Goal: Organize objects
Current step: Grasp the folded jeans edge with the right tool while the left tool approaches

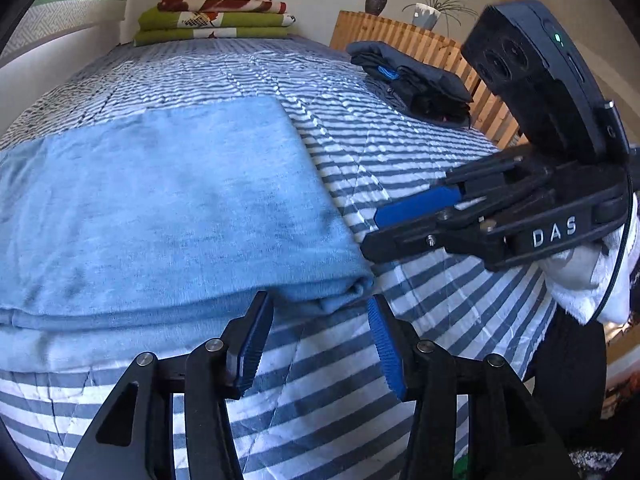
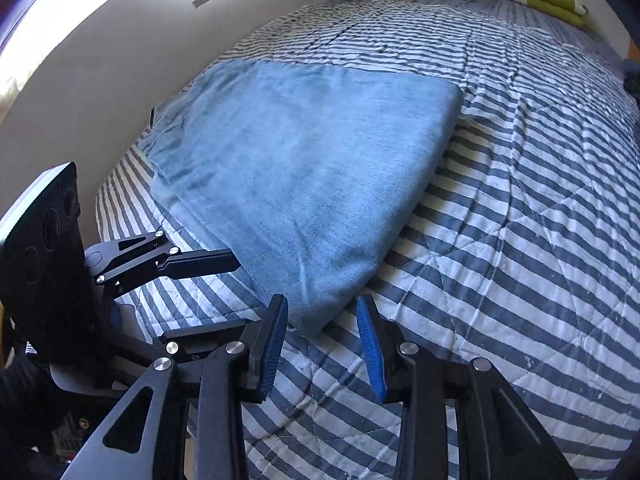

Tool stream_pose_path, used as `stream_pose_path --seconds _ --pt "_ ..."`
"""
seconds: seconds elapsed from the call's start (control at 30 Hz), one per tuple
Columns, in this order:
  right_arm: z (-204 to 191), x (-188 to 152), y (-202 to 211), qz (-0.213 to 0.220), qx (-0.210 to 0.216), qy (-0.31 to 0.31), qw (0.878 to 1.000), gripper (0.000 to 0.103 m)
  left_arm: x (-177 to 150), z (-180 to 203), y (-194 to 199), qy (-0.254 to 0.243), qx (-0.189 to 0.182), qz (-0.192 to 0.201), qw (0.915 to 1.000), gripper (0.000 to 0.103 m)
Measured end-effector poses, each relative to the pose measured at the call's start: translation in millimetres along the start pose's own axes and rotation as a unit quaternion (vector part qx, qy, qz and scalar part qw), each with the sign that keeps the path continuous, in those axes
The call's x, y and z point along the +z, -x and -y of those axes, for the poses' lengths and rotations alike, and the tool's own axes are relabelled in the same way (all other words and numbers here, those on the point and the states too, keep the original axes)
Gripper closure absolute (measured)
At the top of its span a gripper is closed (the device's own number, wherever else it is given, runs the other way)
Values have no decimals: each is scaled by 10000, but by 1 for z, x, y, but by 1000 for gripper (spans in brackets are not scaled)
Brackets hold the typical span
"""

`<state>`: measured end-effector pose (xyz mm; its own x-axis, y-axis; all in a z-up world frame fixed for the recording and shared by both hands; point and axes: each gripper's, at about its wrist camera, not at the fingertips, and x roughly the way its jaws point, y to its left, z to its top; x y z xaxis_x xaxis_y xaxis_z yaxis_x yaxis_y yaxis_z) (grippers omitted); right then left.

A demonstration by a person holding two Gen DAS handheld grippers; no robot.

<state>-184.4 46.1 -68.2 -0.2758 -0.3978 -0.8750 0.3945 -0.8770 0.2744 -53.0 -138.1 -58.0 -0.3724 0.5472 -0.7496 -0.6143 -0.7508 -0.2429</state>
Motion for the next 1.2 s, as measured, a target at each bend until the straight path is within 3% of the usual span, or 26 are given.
stream_pose_path --seconds 0.17,0.33,0.4,0.57,0.87,0.93,1.0,1.2 --pt "-21 4 -10 -262 -160 620 9976 71 -12 -20 1 274 137 -41 9995 51" --pt "-49 3 -34 -483 -687 1348 9873 71 -14 -34 16 431 169 151 9988 50" --pt "-52 5 -39 -522 -897 1487 9834 78 -12 -33 17 382 131 160 9991 50" --pt "-59 11 -22 -484 -514 1524 9858 81 -11 -29 17 135 230 112 9996 50" --pt "-82 1 -47 -818 -953 2154 9684 80 -21 -44 27 343 342 135 9987 50" --pt "-82 5 -47 -802 -994 2133 9686 83 -22 -46 26 341 293 107 9989 50" --pt "-75 12 -43 -794 -991 1923 9731 98 -22 -43 26 254 282 116 9992 50" --pt "-51 35 -19 -593 -459 1002 9921 100 -7 -33 20 130 -35 191 9997 49"
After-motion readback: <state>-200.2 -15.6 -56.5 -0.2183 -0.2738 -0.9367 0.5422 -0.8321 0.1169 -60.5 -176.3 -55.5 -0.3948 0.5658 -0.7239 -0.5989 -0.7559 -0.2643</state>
